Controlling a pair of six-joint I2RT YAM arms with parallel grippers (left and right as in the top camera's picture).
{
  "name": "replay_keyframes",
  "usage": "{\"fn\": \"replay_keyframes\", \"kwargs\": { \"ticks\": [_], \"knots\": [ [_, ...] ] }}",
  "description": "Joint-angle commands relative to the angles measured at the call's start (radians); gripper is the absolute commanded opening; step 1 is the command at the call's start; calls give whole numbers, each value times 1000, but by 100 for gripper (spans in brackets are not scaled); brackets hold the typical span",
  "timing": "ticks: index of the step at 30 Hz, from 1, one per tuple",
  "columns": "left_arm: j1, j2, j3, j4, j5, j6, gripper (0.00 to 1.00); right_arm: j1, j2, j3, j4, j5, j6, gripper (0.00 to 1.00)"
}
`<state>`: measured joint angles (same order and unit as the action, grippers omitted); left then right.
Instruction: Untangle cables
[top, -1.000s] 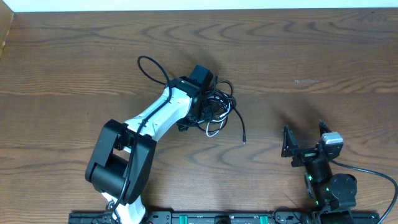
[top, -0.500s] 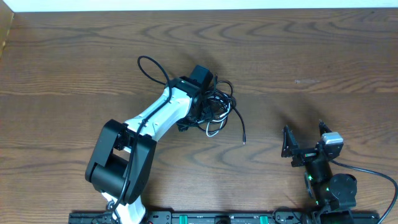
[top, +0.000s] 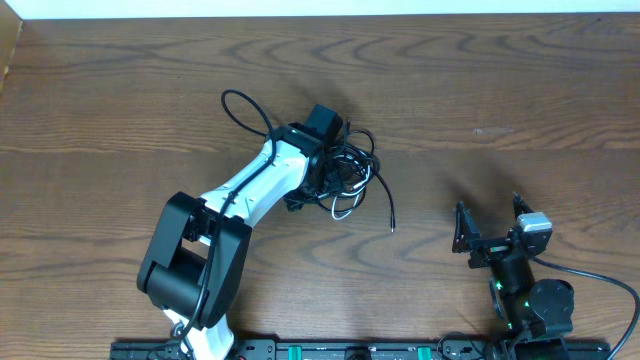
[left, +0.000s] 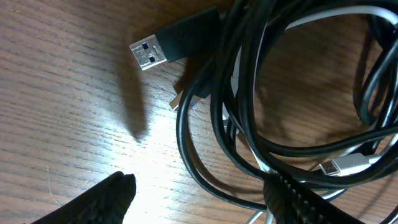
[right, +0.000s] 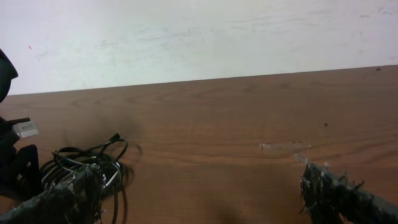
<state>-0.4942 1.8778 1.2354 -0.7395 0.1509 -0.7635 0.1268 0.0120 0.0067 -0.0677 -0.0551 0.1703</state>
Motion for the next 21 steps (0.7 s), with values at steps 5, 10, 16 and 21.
{"fn": "replay_keyframes", "kwargs": {
  "ticks": [5, 10, 16, 21],
  "knots": [
    [-3, 6, -8, -3, -46, -9, 72, 5, -2, -1, -4, 0, -14, 99],
    [-3, 6, -8, 1, -58, -9, 72, 5, -2, -1, -4, 0, -14, 99],
    [-3, 6, -8, 1, -58, -9, 72, 5, -2, -1, -4, 0, -14, 99],
    [-3, 6, -8, 2, -58, -9, 72, 5, -2, -1, -4, 0, -14, 99]
  ]
}}
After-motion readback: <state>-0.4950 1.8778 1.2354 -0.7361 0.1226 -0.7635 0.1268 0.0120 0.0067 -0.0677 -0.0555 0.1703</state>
